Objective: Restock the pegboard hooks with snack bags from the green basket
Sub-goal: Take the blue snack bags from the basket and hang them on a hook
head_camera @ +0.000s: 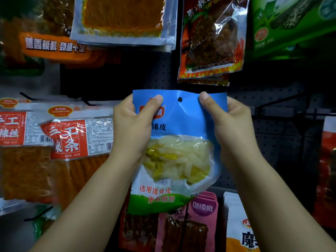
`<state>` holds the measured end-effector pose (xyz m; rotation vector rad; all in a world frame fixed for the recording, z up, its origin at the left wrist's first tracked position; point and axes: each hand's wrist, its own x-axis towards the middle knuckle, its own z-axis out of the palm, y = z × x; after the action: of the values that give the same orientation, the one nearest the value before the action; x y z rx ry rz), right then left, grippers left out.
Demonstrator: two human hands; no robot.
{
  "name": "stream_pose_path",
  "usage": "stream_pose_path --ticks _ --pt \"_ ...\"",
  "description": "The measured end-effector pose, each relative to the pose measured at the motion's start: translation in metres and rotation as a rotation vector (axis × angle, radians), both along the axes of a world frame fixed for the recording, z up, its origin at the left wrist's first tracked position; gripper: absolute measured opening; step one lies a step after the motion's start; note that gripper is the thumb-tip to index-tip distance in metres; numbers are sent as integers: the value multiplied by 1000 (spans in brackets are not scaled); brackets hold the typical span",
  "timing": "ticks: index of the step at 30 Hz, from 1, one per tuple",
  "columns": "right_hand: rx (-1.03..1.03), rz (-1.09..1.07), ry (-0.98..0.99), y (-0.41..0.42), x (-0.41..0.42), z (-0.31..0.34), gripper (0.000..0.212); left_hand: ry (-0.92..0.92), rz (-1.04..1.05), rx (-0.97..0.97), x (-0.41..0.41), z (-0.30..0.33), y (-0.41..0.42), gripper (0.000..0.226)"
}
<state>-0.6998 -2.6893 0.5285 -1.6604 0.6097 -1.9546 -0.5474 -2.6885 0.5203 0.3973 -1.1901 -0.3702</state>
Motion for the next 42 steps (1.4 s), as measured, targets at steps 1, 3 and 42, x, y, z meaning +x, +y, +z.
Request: stream_pose_path --ticks 1,3,42 --pt "-2 2 2 -1 0 0 22 -3 -4 2 1 -1 -1 15" --pt "-13 11 6 -2 -1 -1 23 -4 -15 -6 3 -2 -2 14" --pt "370 -539 163 -144 -34 -18 54 -272 140 556 -28 -26 -148 22"
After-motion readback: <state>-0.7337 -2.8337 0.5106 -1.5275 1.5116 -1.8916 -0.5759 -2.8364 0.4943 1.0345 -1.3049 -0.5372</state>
